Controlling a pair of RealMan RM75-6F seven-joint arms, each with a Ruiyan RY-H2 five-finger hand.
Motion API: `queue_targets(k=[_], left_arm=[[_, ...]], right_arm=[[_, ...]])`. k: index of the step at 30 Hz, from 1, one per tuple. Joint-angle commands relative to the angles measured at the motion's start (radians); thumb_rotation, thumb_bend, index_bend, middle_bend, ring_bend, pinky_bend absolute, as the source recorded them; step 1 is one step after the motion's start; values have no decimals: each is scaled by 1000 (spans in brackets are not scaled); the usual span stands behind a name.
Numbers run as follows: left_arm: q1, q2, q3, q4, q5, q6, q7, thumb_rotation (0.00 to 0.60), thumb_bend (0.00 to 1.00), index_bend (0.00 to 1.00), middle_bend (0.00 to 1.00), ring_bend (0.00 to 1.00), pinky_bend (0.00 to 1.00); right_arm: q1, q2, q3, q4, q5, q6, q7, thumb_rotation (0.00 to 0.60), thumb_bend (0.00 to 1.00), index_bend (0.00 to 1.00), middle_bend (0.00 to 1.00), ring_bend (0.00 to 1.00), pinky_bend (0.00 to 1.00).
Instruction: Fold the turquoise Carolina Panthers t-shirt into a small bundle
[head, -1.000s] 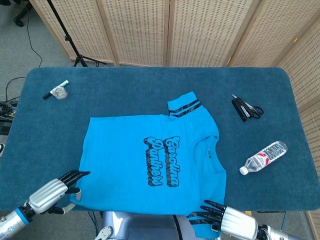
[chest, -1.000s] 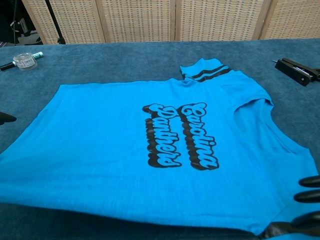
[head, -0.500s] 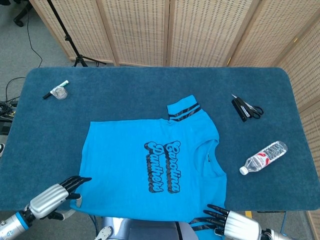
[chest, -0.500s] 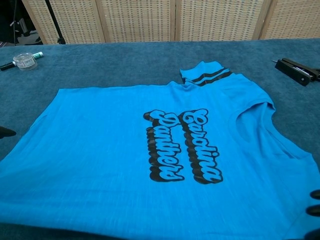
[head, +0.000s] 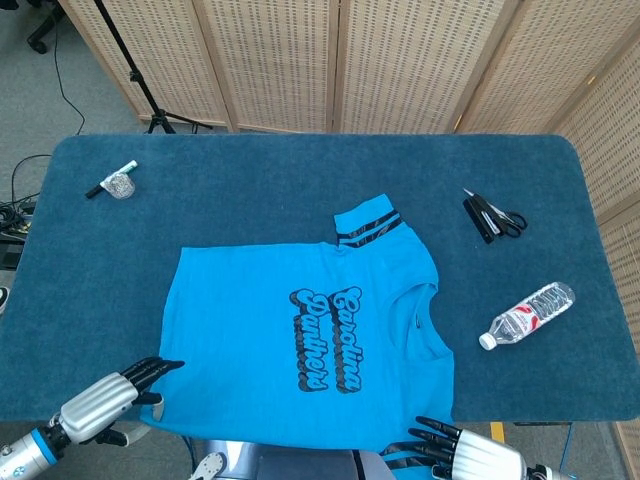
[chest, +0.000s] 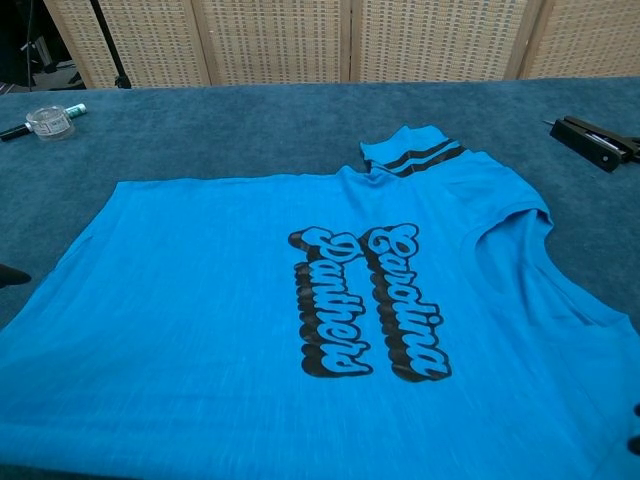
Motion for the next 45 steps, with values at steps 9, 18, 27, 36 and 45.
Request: queue_targets(k=[9,18,27,36,45], left_arm=[[-15,-14,-5,5,-21,1,-71,600,432,796,0,0,0],[-28,-21,-58,-22,-111,-27,-62,600,431,796,0,0,0],[-35,-19,-105,-63,-177,-53,-5,600,430,796,0,0,0],[-62,-6,-174,-114,-259,-103,75,600,430,796,0,0,0],[-93,1,-249,-147,-375,-168,137,600,430,796,0,0,0]], right_arm=[[0,0,16,6,21,16,20,600,617,628,154,0,0],[15,45,67,-42,81,83,95,600,618,629,154,0,0],[41,86,122,-112,159,91,177,600,612,629,155,0,0],[85,124,189,-205,245,27,227,600,609,630,154,0,0],[126,153,263,-282,339,-39,272,600,608,631,154,0,0]])
